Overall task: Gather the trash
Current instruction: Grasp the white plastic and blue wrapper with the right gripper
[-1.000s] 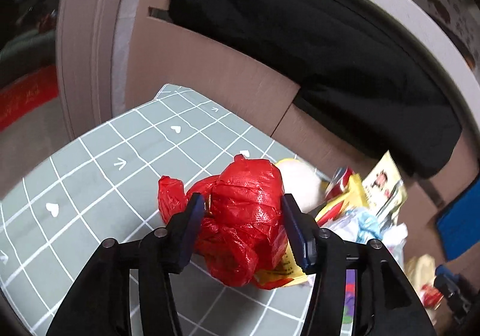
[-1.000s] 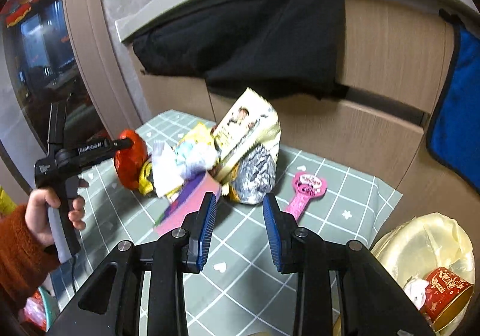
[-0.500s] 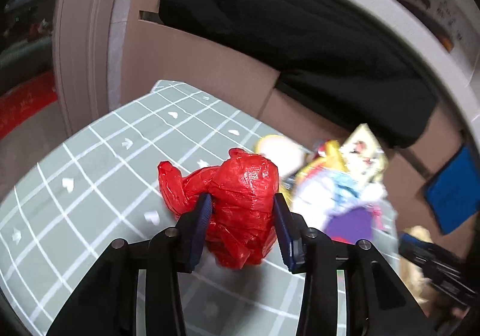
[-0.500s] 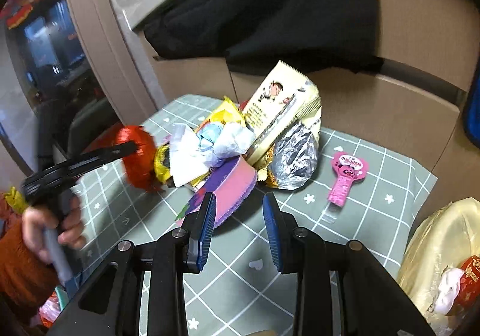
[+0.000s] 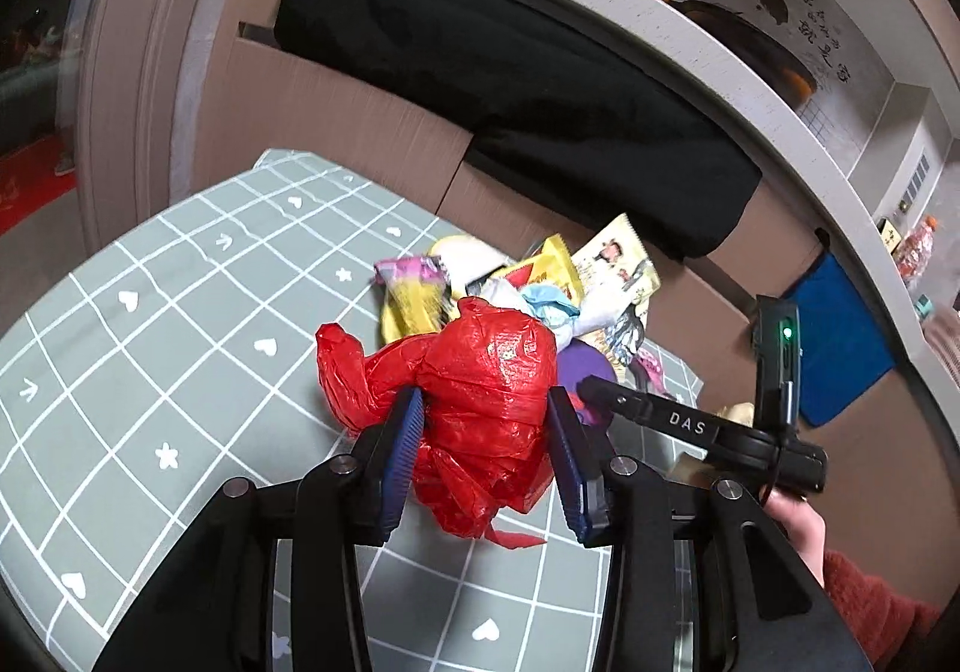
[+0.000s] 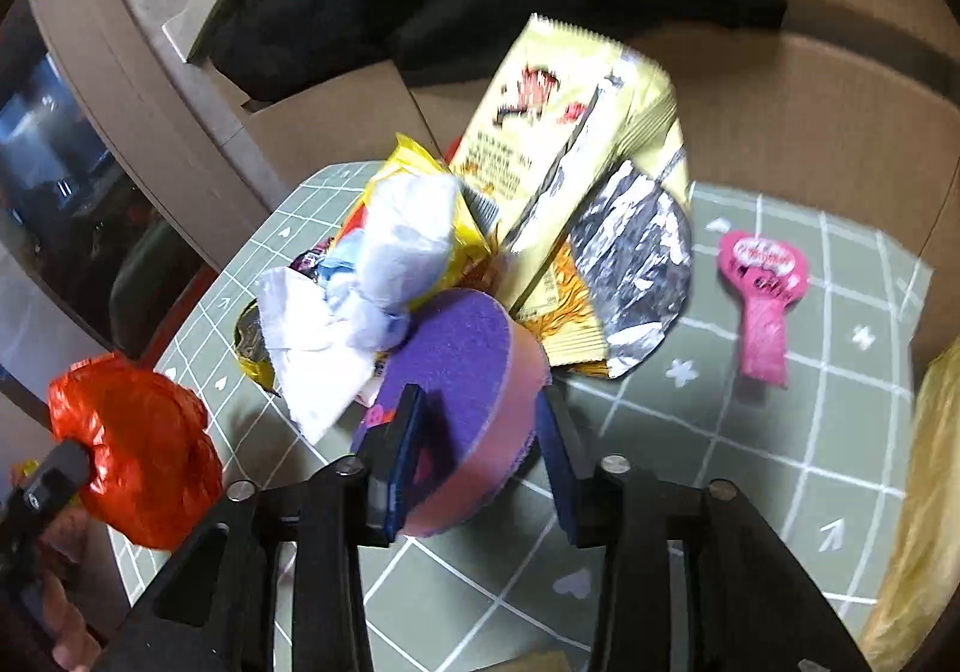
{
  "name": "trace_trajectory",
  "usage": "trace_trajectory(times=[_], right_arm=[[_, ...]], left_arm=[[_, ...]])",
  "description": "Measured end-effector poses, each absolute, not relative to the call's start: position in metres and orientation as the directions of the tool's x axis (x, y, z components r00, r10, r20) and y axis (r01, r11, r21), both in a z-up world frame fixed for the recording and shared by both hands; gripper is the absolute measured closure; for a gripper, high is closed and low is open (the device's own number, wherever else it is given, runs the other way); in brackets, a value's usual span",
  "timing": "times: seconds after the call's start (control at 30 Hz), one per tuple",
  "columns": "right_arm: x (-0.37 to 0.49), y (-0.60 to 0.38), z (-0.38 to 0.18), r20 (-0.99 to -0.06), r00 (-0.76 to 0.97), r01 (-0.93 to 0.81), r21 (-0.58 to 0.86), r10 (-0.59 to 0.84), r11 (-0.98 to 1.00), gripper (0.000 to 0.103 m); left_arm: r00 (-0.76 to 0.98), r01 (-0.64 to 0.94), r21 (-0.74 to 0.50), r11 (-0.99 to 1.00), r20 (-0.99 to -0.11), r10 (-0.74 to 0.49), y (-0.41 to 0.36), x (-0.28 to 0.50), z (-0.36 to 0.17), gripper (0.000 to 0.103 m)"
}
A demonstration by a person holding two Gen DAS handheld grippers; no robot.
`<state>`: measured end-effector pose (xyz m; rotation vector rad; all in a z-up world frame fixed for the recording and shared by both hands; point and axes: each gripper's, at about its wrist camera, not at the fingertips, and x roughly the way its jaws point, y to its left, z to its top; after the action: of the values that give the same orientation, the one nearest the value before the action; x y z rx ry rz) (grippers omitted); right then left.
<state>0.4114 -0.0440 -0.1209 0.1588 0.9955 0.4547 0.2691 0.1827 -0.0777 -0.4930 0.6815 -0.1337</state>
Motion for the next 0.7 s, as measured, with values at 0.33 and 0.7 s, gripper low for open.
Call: trace_trajectory(times=[0.33,0.7], right_arm=[[0.411,-0.049,-0.122,-0.760,0.422,-0.326,0.381,0.494,0.865,0.066],[0.382,-0.039,-0.074,-0.661,0.576,-0.461,0.224,0.482,0.859,0.064]], left_arm=[[0.715,-0.011,-0.500,0.866,-0.609,-0.343,0.169,0.280,-0.096,0.061],[0.733,-0.039,-0.509,0.860,-0.599,-0.321,0.179,0.272,-0.089,0.061]])
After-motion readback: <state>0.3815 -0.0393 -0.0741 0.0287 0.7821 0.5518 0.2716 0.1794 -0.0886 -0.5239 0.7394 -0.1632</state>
